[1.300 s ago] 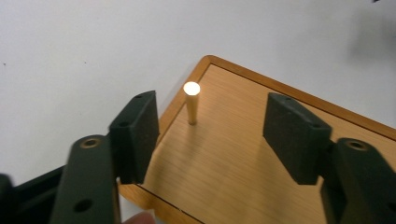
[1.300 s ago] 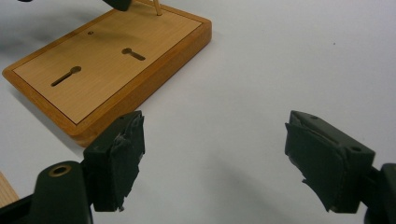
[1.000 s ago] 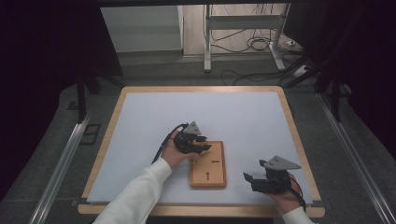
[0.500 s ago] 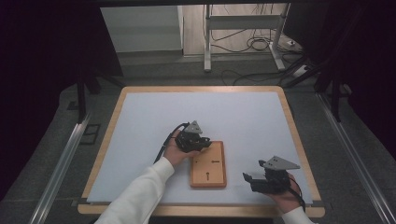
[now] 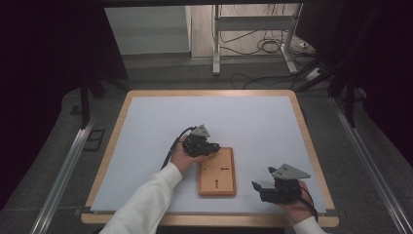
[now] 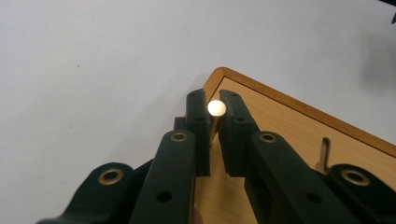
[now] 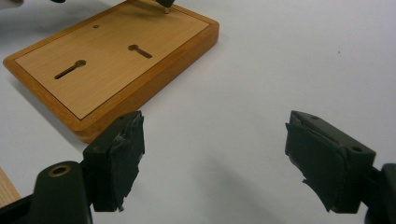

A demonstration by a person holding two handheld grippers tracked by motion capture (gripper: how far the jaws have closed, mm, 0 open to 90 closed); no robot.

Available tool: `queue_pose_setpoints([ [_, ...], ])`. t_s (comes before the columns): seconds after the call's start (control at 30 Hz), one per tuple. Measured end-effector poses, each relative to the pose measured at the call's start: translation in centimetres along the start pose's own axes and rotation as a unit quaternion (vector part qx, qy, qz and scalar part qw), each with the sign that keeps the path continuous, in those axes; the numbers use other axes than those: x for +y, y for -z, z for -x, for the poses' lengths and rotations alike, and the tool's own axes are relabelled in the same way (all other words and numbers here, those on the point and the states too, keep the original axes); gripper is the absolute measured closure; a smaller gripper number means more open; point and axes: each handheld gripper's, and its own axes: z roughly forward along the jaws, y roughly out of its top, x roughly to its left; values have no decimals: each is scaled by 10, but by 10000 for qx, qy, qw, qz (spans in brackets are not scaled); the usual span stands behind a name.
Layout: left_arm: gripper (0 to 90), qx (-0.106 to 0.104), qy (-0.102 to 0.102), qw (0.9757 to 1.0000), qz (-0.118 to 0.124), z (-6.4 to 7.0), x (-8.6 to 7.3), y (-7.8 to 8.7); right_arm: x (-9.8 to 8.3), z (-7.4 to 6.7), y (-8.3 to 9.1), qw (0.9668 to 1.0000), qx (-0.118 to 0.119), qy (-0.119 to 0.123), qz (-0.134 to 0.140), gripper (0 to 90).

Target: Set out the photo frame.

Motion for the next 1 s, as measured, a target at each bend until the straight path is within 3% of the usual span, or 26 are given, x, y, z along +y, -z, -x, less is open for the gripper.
queue_pose_setpoints([
  [0.2, 833, -46, 111, 9999, -67, 0, 3, -1, 6, -14, 1, 9989, -57, 470, 10, 195],
  [0.3, 830, -108, 79, 9998, -130, -3, 3, 0, 8, -21, 1, 9982, 22, 603, -22, 185],
  [0.73, 826, -360, 351, 9986, -179, -11, 5, 0, 16, -58, -14, 9922, 235, 1203, -211, 148],
  [0.9, 824, -489, 477, 9975, -174, -15, 5, -1, 17, -72, -25, 9868, 134, 1574, -348, 132],
  [1.0, 822, -520, 463, 9973, -224, -16, 7, -1, 18, -82, -32, 9802, -69, 1937, -415, 135],
])
